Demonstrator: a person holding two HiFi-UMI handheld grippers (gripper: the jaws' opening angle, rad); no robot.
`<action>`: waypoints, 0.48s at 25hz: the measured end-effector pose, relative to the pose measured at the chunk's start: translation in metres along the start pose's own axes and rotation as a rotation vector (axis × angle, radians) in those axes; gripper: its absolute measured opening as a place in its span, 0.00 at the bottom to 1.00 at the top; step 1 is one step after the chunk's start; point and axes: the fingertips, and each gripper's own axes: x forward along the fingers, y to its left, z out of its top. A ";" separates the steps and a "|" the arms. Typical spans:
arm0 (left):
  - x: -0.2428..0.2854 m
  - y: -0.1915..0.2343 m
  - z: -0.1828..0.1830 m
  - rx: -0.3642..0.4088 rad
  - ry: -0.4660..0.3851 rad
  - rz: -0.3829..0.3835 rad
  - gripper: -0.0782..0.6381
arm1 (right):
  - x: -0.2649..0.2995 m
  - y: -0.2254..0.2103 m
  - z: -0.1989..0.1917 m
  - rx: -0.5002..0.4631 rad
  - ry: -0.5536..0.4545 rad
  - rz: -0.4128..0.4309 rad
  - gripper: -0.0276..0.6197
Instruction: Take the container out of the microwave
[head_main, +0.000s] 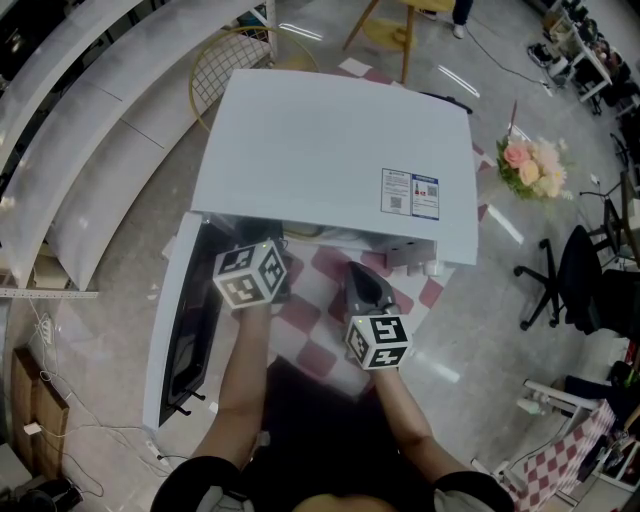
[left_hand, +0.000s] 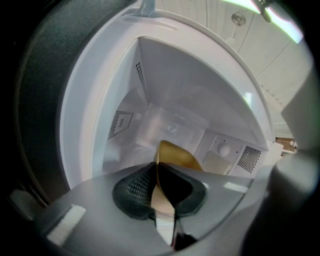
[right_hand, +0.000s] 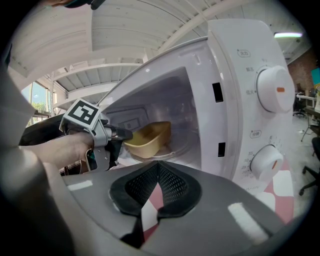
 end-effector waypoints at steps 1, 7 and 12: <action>0.000 -0.001 0.000 -0.002 -0.001 -0.001 0.15 | 0.000 0.000 0.000 0.000 -0.001 0.000 0.05; -0.005 -0.005 0.000 -0.010 -0.002 -0.008 0.15 | -0.001 0.003 0.001 -0.001 -0.005 0.006 0.05; -0.009 -0.007 -0.001 -0.013 0.000 -0.009 0.15 | -0.002 0.005 0.000 -0.003 -0.005 0.009 0.05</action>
